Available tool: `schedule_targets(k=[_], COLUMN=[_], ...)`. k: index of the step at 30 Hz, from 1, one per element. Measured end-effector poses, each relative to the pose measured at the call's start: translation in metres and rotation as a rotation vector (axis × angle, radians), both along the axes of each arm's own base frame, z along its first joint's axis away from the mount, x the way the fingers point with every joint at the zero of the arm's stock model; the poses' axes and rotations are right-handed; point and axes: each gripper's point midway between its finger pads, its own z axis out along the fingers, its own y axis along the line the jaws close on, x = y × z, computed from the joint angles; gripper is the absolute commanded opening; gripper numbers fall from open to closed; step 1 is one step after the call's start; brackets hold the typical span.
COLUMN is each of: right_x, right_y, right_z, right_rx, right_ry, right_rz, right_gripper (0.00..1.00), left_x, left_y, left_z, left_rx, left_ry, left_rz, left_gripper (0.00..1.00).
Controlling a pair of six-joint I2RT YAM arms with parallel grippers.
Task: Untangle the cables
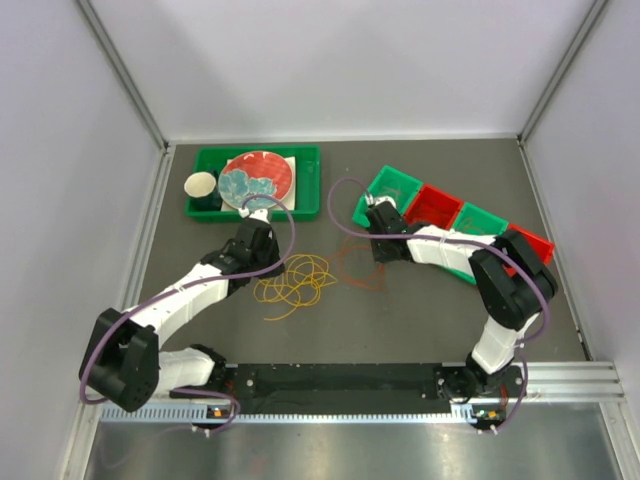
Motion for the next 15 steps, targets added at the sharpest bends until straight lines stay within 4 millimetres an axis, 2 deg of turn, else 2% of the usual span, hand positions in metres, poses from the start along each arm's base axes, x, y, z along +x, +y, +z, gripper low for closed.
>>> schedule_targets(k=[6, 9, 12, 15], right_x=[-0.001, -0.008, -0.01, -0.008], right_y=[-0.001, -0.007, -0.016, -0.028], right_z=[0.001, 0.012, 0.043, 0.088], right_rx=[-0.001, -0.003, 0.01, 0.031], right_ry=[0.001, -0.007, -0.074, -0.191], right_rz=[0.0, -0.005, -0.023, -0.054], right_gripper=[0.0, 0.0, 0.0, 0.0], left_x=[0.0, 0.0, 0.001, 0.001], left_y=[0.0, 0.001, 0.001, 0.002], left_z=[0.0, 0.0, 0.0, 0.0], left_rx=[0.001, 0.001, 0.002, 0.002], left_ry=[-0.002, -0.002, -0.002, -0.003], left_rz=[0.0, 0.0, 0.001, 0.005], left_gripper=[0.0, 0.0, 0.0, 0.0])
